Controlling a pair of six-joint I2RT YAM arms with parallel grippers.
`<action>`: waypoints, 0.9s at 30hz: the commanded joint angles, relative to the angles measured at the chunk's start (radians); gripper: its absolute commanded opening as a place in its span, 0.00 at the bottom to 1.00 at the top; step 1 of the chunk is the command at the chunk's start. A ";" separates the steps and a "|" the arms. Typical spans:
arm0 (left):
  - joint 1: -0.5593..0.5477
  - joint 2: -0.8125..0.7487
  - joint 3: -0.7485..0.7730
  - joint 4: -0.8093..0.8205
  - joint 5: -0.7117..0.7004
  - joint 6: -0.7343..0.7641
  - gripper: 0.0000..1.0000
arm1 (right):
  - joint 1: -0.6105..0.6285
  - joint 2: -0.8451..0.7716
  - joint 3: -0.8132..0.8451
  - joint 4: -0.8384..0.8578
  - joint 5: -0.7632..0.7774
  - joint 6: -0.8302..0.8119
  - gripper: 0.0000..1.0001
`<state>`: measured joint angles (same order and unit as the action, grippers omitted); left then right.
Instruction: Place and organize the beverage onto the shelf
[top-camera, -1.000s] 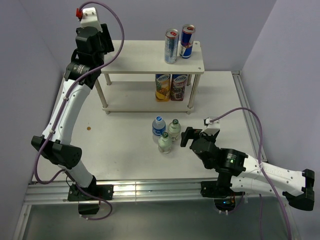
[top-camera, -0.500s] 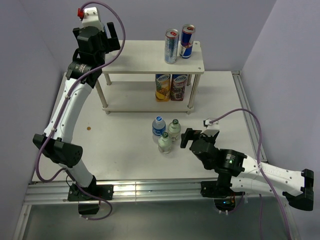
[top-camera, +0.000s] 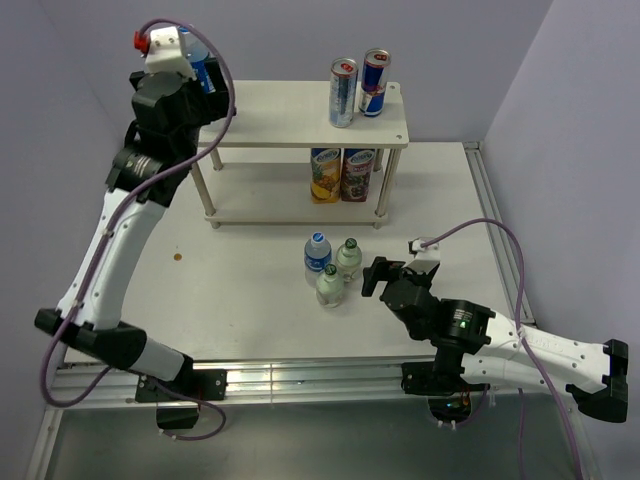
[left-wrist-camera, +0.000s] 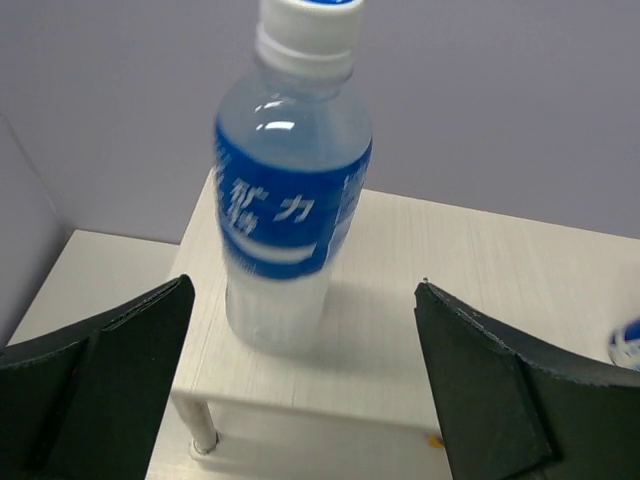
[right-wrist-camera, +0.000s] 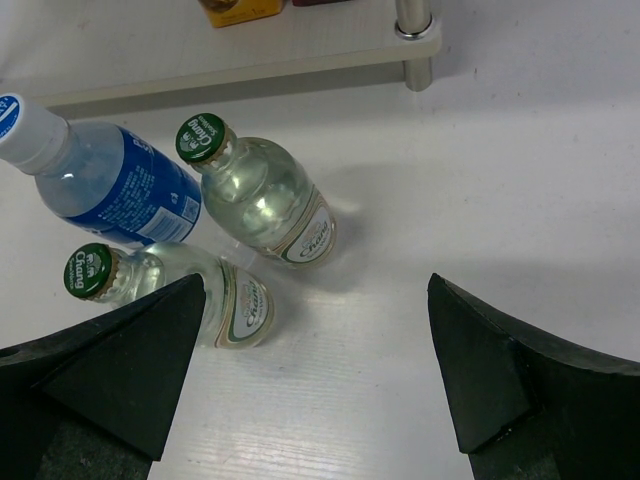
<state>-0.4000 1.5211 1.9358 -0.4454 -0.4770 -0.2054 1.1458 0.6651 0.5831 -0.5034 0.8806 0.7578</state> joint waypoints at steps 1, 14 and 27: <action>-0.011 -0.137 -0.060 -0.065 -0.029 -0.064 0.99 | 0.005 -0.002 0.000 0.003 0.014 0.015 0.99; -0.316 -0.662 -1.116 0.250 0.167 -0.356 0.99 | 0.005 0.039 -0.009 0.039 0.023 0.006 0.99; -0.353 -0.454 -1.408 0.715 0.356 -0.387 0.99 | 0.006 0.017 -0.031 0.031 0.014 0.032 0.99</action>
<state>-0.7433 1.0096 0.5426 0.0795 -0.1791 -0.5621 1.1461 0.6857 0.5495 -0.4946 0.8738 0.7692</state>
